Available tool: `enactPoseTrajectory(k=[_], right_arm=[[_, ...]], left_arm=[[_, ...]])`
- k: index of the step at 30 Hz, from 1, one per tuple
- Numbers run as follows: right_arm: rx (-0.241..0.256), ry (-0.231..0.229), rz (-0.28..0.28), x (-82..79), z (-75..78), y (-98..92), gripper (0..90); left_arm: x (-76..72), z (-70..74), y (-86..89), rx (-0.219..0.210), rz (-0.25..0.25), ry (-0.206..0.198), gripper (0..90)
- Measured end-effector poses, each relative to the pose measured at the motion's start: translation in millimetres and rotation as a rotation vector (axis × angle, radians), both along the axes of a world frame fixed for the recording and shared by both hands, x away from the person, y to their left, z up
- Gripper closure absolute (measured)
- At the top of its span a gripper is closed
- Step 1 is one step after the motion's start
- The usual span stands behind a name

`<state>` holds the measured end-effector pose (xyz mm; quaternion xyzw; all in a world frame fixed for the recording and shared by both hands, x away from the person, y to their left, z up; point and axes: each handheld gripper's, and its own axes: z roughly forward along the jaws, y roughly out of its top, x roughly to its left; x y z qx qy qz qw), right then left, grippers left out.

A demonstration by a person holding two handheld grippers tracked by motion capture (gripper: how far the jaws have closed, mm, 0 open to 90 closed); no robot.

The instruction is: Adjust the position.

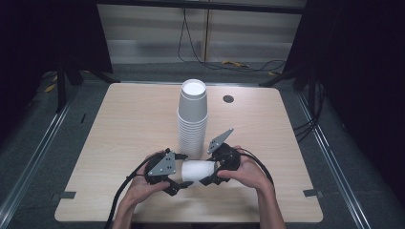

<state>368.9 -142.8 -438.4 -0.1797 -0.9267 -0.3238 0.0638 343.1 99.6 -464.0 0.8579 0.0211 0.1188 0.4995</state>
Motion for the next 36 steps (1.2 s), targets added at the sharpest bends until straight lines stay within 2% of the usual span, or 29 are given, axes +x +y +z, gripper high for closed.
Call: enactPoseTrajectory(k=[5, 8, 11, 14, 15, 16, 17, 18, 20, 22, 23, 24, 26, 27, 28, 30, 31, 32, 33, 36], right_arm=[[0.006, -0.004, -0.006, 0.7, -0.8, -2.2, 23.4], [0.015, -0.009, -0.021, 1.3, -2.0, -3.0, 23.3], [0.01, -0.008, -0.024, 2.1, -2.6, -3.7, 23.3], [0.033, -0.024, -0.042, 2.2, -2.2, -7.1, 23.0], [0.033, -0.024, -0.042, 2.2, -2.2, -7.1, 23.0], [0.045, -0.05, -0.07, 0.9, -3.1, -9.6, 23.0], [0.045, -0.05, -0.07, 0.9, -3.1, -9.6, 23.0], [0.058, -0.046, -0.076, 0.4, -4.5, -11.6, 23.0], [0.07, -0.058, -0.094, -1.6, -8.8, -15.0, 23.0], [0.088, -0.073, -0.11, -3.7, -11.1, -19.0, 23.0], [0.099, -0.08, -0.12, -4.5, -11.0, -20.6, 23.0], [0.107, -0.089, -0.121, -5.1, -11.0, -22.0, 23.0], [0.131, -0.104, -0.126, -7.0, -11.1, -24.6, 23.0], [0.138, -0.1, -0.129, -7.9, -11.6, -25.8, 23.0], [0.141, -0.11, -0.136, -8.8, -12.3, -27.1, 23.0], [0.155, -0.112, -0.14, -10.0, -14.9, -29.7, 23.0], [0.159, -0.116, -0.148, -11.2, -15.9, -30.8, 23.0], [0.169, -0.114, -0.148, -11.9, -17.4, -31.6, 23.0], [0.179, -0.114, -0.149, -12.7, -18.2, -32.0, 23.0], [0.196, -0.125, -0.147, -14.4, -18.7, -33.1, 23.0]], left_arm=[[0.3, -1.0, 4.8, -0.044, 0.04, 0.013, 15.6], [2.6, -0.7, 9.1, -0.043, 0.053, 0.039, 15.6], [4.1, -1.5, 12.2, -0.065, 0.052, 0.057, 15.6], [3.9, -2.9, 17.3, -0.108, 0.059, 0.083, 15.6], [3.9, -2.9, 17.3, -0.108, 0.059, 0.083, 15.8], [2.4, -5.1, 21.3, -0.168, 0.089, 0.08, 15.8], [2.4, -5.1, 21.3, -0.168, 0.089, 0.08, 15.8], [1.6, -7.0, 23.9, -0.185, 0.106, 0.086, 15.8], [2.4, -9.6, 26.0, -0.198, 0.109, 0.113, 15.8], [2.7, -11.2, 27.5, -0.217, 0.137, 0.108, 15.8], [2.7, -11.2, 27.5, -0.217, 0.137, 0.108, 15.8], [3.3, -11.2, 28.1, -0.238, 0.126, 0.115, 15.8], [2.6, -11.8, 27.6, -0.262, 0.14, 0.097, 15.7], [2.8, -11.8, 27.8, -0.258, 0.141, 0.097, 15.7], [2.9, -12.6, 28.0, -0.28, 0.136, 0.112, 15.7], [2.8, -12.7, 28.5, -0.276, 0.141, 0.109, 15.8], [1.4, -12.4, 28.7, -0.265, 0.163, 0.098, 15.8], [1.0, -12.8, 28.7, -0.271, 0.164, 0.097, 15.7], [1.5, -13.6, 28.9, -0.283, 0.139, 0.109, 15.7], [1.2, -13.9, 29.3, -0.287, 0.149, 0.11, 15.8]])
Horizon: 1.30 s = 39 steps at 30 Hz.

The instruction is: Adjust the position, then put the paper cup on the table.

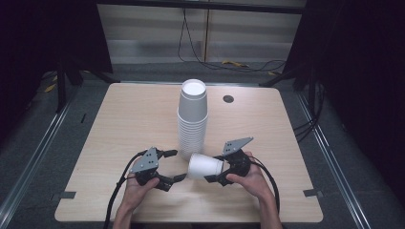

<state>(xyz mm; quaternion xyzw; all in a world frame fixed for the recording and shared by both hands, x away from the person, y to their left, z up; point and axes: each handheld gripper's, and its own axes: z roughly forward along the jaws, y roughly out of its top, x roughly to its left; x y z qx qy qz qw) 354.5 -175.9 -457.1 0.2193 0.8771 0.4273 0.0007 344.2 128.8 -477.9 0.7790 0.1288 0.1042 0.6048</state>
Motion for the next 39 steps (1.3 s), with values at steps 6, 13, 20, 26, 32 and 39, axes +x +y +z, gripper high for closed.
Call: enactPoseTrajectory(k=[6, 13, 20, 26, 32, 39], right_arm=[[0.032, -0.014, -0.001, -1.4, -2.6, -0.1, 23.0], [0.052, -0.021, 0.0, -3.2, -5.4, 0.3, 23.0], [0.088, -0.029, 0.007, -4.8, -5.3, -0.1, 23.0], [0.117, -0.038, 0.016, -6.1, -8.6, 0.4, 23.0], [0.158, -0.047, 0.021, -6.8, -11.2, 0.0, 23.0], [0.199, -0.063, 0.011, -8.9, -13.1, -1.9, 22.8]], left_arm=[[0.9, 1.5, 3.2, -0.001, 0.007, 0.014, 15.8], [-1.5, 4.5, 5.0, -0.027, -0.012, 0.03, 15.5], [-3.3, 5.3, 4.7, -0.029, -0.017, 0.037, 15.5], [-3.1, 5.3, 3.9, -0.034, -0.026, 0.047, 15.5], [-2.9, 6.6, 3.6, -0.048, -0.023, 0.047, 15.4], [-2.5, 6.7, 3.6, -0.032, -0.007, 0.044, 15.5]])
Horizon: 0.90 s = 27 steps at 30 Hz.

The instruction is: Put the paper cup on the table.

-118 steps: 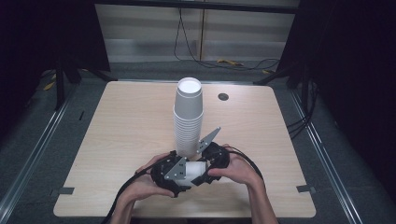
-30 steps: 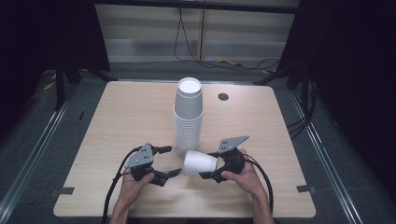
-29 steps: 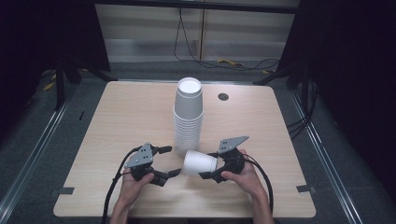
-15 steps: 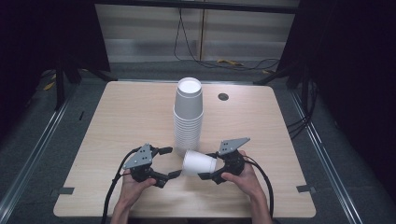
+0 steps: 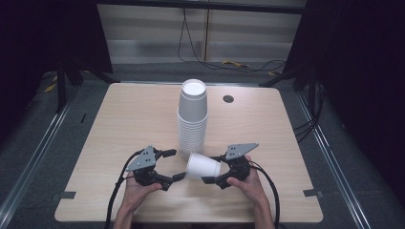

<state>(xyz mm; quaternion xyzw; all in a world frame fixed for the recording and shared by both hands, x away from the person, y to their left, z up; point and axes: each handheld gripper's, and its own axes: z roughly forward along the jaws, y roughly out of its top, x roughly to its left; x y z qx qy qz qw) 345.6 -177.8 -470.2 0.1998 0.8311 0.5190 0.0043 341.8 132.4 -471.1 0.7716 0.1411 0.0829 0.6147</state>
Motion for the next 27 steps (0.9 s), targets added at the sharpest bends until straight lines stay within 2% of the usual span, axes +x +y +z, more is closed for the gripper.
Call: enactPoseTrajectory(k=[3, 7, 10, 16, 18, 27], right_arm=[[0.005, -0.022, -0.006, -3.1, -0.9, -1.3, 22.8], [0.038, -0.042, -0.01, -5.2, -2.9, -5.0, 22.8], [0.067, -0.039, -0.012, -6.3, -4.3, -7.0, 22.8], [0.081, -0.064, -0.011, -7.1, -5.7, -5.8, 22.7], [0.122, -0.066, 0.006, -7.1, -6.3, -6.0, 22.7], [0.119, -0.06, 0.022, -7.8, -7.8, -3.0, 22.9]], left_arm=[[-0.4, 0.4, -2.2, -0.002, -0.007, 0.002, 15.7], [-1.3, 0.4, -4.7, -0.005, -0.004, -0.001, 15.6], [-1.8, 0.2, -6.4, -0.002, -0.016, 0.003, 15.5], [-2.0, 2.0, -5.8, -0.007, -0.029, 0.018, 16.1], [-2.3, 3.4, -4.8, -0.014, -0.026, 0.016, 15.7], [1.6, 8.0, -10.3, -0.002, -0.065, 0.008, 15.5]])
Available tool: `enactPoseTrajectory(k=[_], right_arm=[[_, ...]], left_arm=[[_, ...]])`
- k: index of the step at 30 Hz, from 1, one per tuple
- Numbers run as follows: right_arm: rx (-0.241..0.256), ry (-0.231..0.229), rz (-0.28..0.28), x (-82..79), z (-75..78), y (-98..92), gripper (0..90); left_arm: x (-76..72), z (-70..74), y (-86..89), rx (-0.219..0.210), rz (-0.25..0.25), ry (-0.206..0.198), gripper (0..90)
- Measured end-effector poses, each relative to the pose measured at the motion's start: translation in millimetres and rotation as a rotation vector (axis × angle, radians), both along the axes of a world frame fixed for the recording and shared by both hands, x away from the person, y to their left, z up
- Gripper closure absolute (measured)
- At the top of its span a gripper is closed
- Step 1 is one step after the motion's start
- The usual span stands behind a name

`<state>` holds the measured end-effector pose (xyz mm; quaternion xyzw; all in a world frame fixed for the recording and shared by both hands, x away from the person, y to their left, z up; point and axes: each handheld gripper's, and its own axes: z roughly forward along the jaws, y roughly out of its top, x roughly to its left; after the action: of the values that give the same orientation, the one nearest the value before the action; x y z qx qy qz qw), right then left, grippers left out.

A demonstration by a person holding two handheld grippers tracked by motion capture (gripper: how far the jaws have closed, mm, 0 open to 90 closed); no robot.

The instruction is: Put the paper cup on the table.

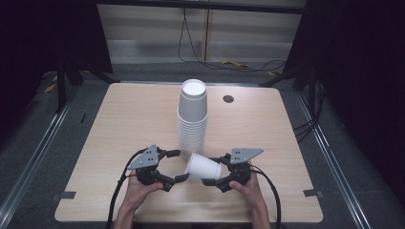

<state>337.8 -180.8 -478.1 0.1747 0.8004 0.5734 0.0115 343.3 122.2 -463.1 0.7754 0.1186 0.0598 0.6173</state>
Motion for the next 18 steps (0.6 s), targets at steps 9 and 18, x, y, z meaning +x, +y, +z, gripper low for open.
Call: enactPoseTrajectory(k=[9, 18], right_arm=[[0.022, 0.013, 0.037, 0.5, 0.1, 0.7, 23.1], [0.035, 0.007, 0.054, 0.4, 2.2, 2.4, 23.1]], left_arm=[[4.7, -5.1, -9.8, 0.009, -0.041, 0.017, 6.8], [6.9, -9.1, -16.2, 0.008, -0.087, 0.016, 6.1]])
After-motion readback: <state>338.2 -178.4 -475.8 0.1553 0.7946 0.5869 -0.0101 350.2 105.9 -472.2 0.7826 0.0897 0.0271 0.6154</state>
